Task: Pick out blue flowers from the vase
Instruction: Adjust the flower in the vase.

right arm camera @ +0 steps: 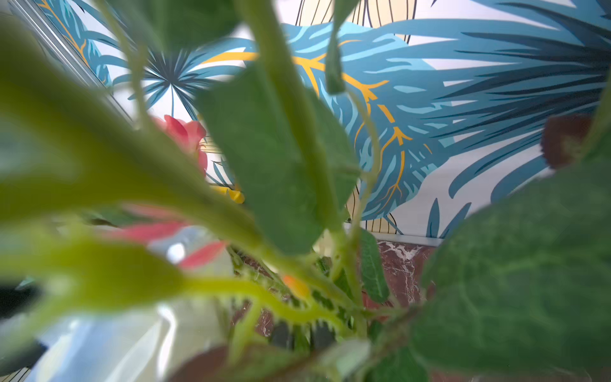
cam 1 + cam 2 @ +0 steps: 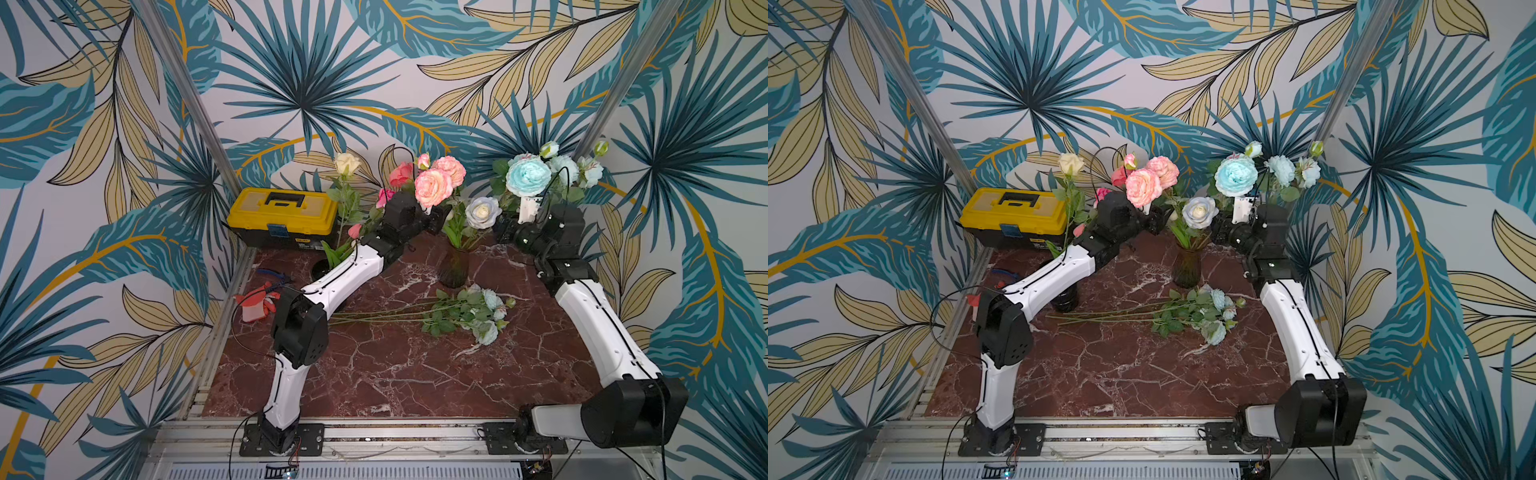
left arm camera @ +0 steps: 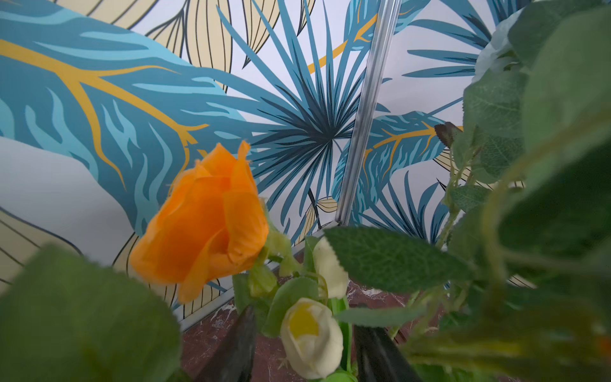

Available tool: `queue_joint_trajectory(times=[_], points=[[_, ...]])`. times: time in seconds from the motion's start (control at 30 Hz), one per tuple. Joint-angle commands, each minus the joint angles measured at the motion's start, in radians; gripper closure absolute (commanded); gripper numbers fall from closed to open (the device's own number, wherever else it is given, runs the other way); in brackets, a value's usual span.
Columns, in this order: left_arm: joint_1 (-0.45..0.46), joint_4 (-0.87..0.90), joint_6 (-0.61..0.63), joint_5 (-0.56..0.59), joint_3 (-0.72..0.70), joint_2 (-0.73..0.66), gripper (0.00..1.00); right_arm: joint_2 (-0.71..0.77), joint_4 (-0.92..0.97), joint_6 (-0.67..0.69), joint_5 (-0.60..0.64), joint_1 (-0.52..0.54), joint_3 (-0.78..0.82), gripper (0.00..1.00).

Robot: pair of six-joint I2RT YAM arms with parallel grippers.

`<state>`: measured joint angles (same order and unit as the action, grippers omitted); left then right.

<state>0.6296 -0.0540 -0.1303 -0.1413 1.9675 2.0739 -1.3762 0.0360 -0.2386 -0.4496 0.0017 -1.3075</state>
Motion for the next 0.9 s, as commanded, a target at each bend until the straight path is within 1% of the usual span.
queue_joint_trajectory(times=[0.0,0.13,0.23,0.47,0.67,0.87], points=[[-0.021,0.032,-0.037,-0.006,0.04,0.003,0.51,-0.017,0.03,0.03,-0.014,0.004,-0.039,0.88],[-0.029,0.04,-0.044,-0.008,0.013,-0.017,0.51,-0.042,0.05,0.05,-0.009,0.004,-0.079,0.89],[-0.031,0.042,-0.05,-0.017,-0.03,-0.052,0.51,-0.069,0.063,0.061,-0.011,0.004,-0.122,0.92],[-0.027,0.04,-0.015,-0.039,-0.204,-0.19,0.51,-0.112,0.08,0.078,-0.015,0.001,-0.201,1.0],[-0.01,0.041,0.006,-0.051,-0.332,-0.295,0.51,-0.115,0.101,0.091,-0.016,0.001,-0.246,1.0],[0.015,0.04,0.01,-0.061,-0.42,-0.353,0.51,-0.098,0.149,0.102,-0.027,0.001,-0.264,1.0]])
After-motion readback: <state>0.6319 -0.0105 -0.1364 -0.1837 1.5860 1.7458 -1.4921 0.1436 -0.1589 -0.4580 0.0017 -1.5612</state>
